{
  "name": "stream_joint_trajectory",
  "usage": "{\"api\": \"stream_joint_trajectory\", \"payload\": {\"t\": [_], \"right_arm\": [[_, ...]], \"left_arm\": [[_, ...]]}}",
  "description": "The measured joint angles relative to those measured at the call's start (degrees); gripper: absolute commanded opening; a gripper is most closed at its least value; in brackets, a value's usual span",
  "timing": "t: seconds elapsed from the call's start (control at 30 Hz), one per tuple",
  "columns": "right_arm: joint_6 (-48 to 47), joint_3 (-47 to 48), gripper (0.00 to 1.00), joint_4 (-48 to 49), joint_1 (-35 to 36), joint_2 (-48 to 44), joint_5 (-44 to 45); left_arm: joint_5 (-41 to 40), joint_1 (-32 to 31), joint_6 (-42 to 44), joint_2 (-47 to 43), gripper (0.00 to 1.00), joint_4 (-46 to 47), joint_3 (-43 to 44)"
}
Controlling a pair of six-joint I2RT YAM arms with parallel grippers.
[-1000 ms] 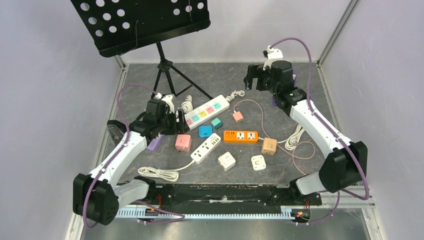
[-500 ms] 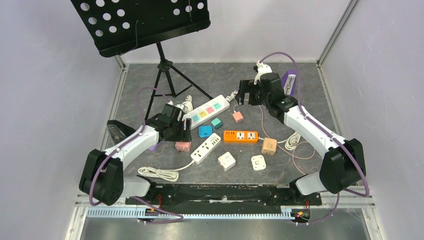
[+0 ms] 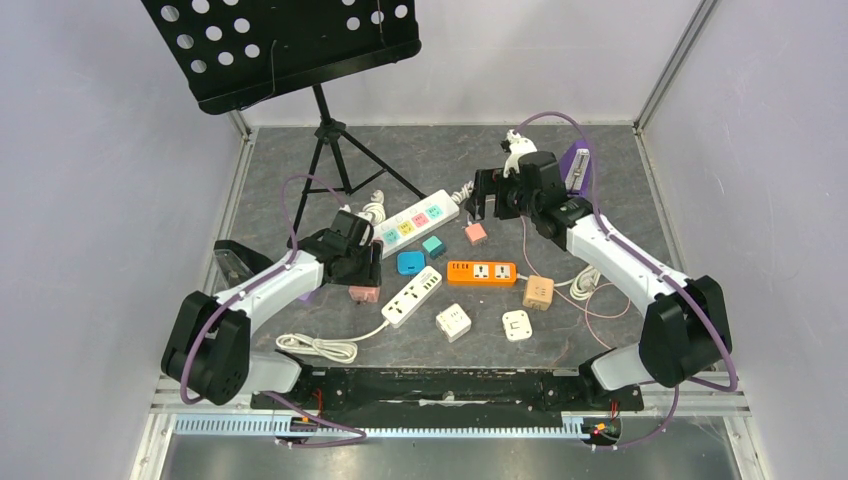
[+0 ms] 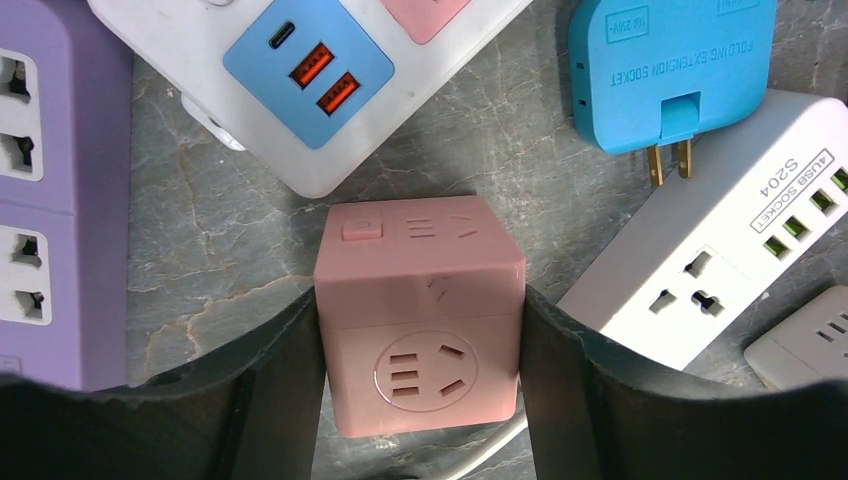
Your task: Insert the plug
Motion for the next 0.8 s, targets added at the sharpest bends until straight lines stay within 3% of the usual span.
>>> {"api": "stream_joint_trajectory", "payload": {"t": [0.07, 0.23, 0.57, 0.8], "right_arm": [[-0.31, -0.7, 0.98, 0.28, 0.09, -0.04, -1.33], [-1.75, -1.95, 0.98, 0.55, 0.22, -0.55, -4.76], [-3.74, -0.79, 0.98, 1.73, 5.38, -1.01, -14.43], [-2.93, 7.28, 0.98, 2.71, 10.51, 2.05, -19.28]], "left_arm": [[0.02, 0.0, -0.02, -0.07, 0.21, 0.0, 0.02], [0.68, -0.02, 0.17, -1.64, 0.03, -0.17, 0.0], [7.15, -0.68, 6.23, -15.52, 0.02, 4.61, 0.13], [13.14, -2.89, 18.75, -20.55, 0.02, 14.45, -0.42]]}}
